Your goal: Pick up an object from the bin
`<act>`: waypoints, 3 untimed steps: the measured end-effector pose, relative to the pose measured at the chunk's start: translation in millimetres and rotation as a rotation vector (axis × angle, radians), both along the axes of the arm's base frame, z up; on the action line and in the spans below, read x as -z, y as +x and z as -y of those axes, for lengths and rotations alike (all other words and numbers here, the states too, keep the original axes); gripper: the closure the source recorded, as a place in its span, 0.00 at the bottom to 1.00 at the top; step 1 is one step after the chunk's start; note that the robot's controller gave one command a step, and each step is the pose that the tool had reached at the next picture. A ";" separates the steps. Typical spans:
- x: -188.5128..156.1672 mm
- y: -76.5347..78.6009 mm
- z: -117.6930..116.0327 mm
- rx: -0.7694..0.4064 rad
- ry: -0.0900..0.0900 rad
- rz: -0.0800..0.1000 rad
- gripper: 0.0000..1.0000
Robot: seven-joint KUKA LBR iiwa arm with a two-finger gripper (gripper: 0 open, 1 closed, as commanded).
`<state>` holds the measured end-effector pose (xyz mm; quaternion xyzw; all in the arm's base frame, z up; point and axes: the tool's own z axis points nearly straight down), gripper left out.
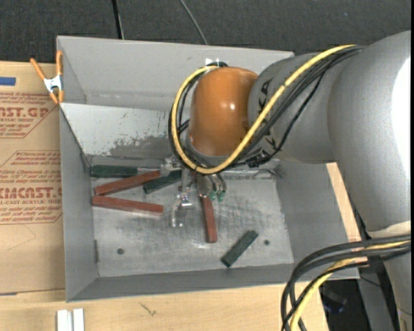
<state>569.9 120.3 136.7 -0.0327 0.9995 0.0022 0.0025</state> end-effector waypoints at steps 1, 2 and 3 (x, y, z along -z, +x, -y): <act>-8.6 -25.1 8.0 -0.183 -0.006 -0.015 0.00; 57.5 15.7 -21.2 -0.021 0.002 0.023 1.00; 57.5 15.7 -21.1 -0.021 0.002 0.023 1.00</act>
Offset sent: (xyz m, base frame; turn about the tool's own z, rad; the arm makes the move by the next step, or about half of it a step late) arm 0.0075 0.0193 -0.0667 -0.0219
